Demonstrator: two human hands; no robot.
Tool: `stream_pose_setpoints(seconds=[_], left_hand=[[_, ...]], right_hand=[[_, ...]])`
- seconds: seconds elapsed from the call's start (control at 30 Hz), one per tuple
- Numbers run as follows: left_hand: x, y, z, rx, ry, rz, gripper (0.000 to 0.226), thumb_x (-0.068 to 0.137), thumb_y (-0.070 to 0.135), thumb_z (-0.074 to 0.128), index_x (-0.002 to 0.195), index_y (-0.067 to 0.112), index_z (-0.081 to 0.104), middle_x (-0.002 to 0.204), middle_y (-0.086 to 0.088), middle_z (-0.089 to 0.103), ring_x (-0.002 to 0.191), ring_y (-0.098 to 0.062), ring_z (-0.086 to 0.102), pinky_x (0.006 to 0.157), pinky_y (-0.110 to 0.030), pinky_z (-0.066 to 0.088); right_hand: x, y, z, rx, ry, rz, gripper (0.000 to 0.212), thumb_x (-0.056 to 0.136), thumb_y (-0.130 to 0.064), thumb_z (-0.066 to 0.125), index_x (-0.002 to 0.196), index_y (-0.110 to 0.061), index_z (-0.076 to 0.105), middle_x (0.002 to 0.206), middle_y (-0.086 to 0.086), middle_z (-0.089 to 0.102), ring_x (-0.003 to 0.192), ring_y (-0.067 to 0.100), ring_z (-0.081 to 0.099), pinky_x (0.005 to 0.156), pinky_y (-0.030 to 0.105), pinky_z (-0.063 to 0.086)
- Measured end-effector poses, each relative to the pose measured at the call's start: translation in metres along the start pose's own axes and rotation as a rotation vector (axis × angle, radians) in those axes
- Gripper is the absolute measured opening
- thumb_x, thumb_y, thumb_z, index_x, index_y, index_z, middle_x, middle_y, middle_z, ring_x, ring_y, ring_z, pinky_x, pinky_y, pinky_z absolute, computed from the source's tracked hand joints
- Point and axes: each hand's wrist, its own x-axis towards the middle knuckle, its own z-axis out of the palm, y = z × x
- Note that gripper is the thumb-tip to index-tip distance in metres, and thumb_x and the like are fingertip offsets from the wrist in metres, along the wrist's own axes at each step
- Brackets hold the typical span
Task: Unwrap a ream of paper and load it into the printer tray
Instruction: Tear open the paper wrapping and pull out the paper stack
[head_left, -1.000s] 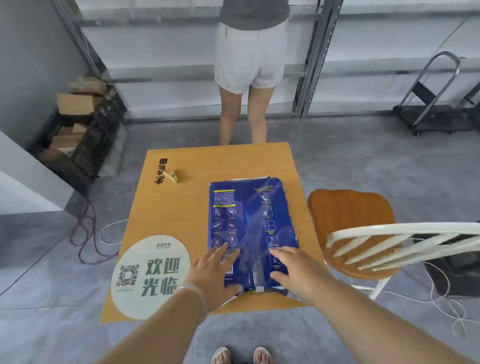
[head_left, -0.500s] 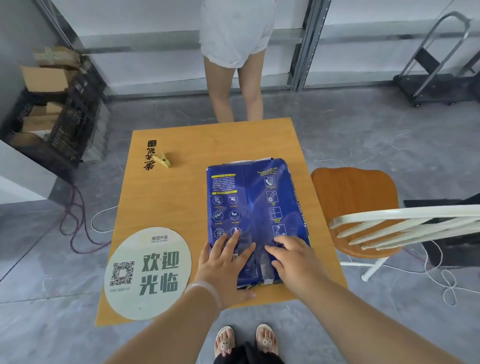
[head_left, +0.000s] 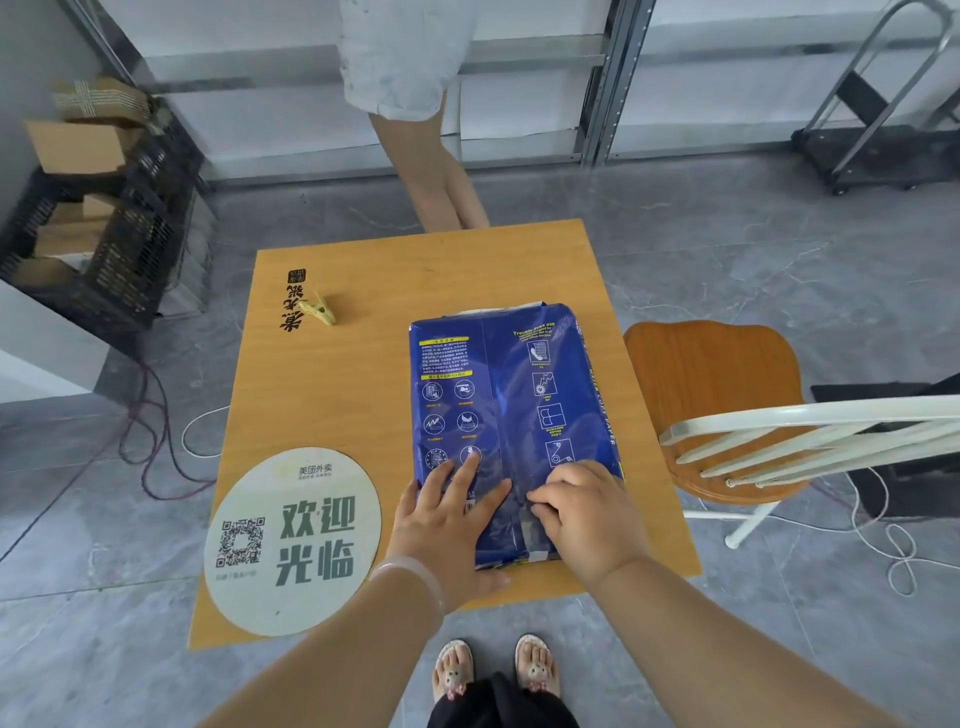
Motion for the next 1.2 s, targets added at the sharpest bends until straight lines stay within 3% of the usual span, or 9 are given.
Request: stream_pose_setpoints(seconds=[0.23, 0.4, 0.6, 0.8, 1.2], left_hand=[[0.001, 0.000, 0.001, 0.006, 0.010, -0.005, 0.095, 0.071, 0.077, 0.044, 0.146, 0.047, -0.006, 0.160, 0.006, -0.015, 0.147, -0.026, -0.006, 0.119, -0.049, 0.006], [0.001, 0.002, -0.001, 0.005, 0.004, -0.011, 0.095, 0.071, 0.076, 0.045, 0.146, 0.046, -0.005, 0.160, 0.005, -0.014, 0.147, -0.026, -0.006, 0.119, -0.049, 0.006], [0.001, 0.003, -0.003, -0.004, -0.002, -0.018, 0.095, 0.071, 0.075, 0.047, 0.146, 0.046, -0.004, 0.160, 0.004, -0.014, 0.147, -0.026, -0.006, 0.119, -0.048, 0.006], [0.002, 0.003, -0.002, -0.002, 0.001, -0.019, 0.096, 0.071, 0.075, 0.048, 0.146, 0.047, -0.004, 0.160, 0.006, -0.014, 0.147, -0.026, -0.006, 0.119, -0.048, 0.007], [0.002, 0.005, -0.003, 0.000, -0.004, -0.029, 0.096, 0.071, 0.074, 0.050, 0.146, 0.047, -0.003, 0.160, 0.007, -0.013, 0.147, -0.027, -0.005, 0.120, -0.048, 0.006]], right_hand=[[0.003, 0.003, -0.001, 0.028, -0.009, -0.034, 0.008, 0.073, -0.029, 0.078, 0.081, -0.029, 0.077, 0.082, -0.010, 0.069, 0.082, 0.016, 0.062, 0.073, 0.033, 0.056], [0.003, 0.006, 0.001, -0.097, -0.077, -0.066, 0.039, 0.081, -0.035, 0.069, 0.119, -0.027, 0.067, 0.124, -0.003, 0.064, 0.115, 0.022, 0.058, 0.093, 0.041, 0.052], [0.000, 0.007, 0.000, -0.046, -0.068, -0.055, 0.035, 0.089, -0.032, 0.059, 0.124, -0.028, 0.063, 0.131, -0.005, 0.059, 0.122, 0.020, 0.052, 0.101, 0.040, 0.045], [0.022, -0.001, -0.006, 0.023, -0.056, 0.025, 0.024, 0.091, -0.034, 0.057, 0.111, -0.026, 0.068, 0.118, -0.009, 0.059, 0.114, 0.014, 0.049, 0.097, 0.030, 0.043], [0.030, -0.001, -0.001, -0.101, -0.149, 0.007, 0.017, 0.089, -0.017, 0.057, 0.106, -0.021, 0.058, 0.117, -0.001, 0.053, 0.109, 0.020, 0.046, 0.093, 0.033, 0.041]])
